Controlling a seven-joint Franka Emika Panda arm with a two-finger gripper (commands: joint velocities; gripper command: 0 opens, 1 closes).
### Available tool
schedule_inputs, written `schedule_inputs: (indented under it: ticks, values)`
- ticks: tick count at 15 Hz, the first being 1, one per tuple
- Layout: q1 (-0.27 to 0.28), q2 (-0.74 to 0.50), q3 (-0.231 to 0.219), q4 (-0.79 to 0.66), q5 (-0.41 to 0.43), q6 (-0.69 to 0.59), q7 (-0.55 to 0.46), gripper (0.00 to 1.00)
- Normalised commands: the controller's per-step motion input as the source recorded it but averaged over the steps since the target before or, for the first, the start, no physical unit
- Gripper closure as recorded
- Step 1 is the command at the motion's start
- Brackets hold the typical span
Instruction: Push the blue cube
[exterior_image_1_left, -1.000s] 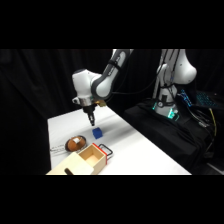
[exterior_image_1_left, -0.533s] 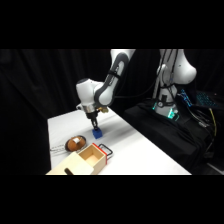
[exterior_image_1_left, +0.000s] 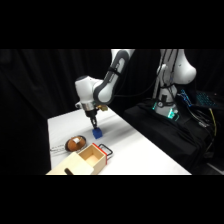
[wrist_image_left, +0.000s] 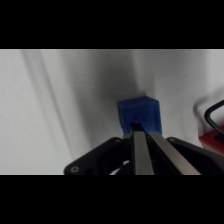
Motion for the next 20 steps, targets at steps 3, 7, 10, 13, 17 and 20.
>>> schedule_inputs:
  ticks: [3,7,10,13,17,20]
  values:
    - [0.043,-0.46,-0.042,0.0,-0.061,-0.45,0.04,0.97]
    - [0.055,-0.32,-0.047,0.17,-0.057,-0.58,0.05,0.7]
    - [0.074,-0.21,-0.042,0.26,-0.058,-0.54,0.06,0.55]
    - [0.084,-0.15,-0.033,0.27,-0.064,-0.48,0.06,0.29]
    - [0.097,-0.08,-0.035,0.25,-0.123,-0.38,0.14,0.0]
    - [0.096,-0.06,-0.032,0.18,-0.154,-0.23,0.16,0.0]
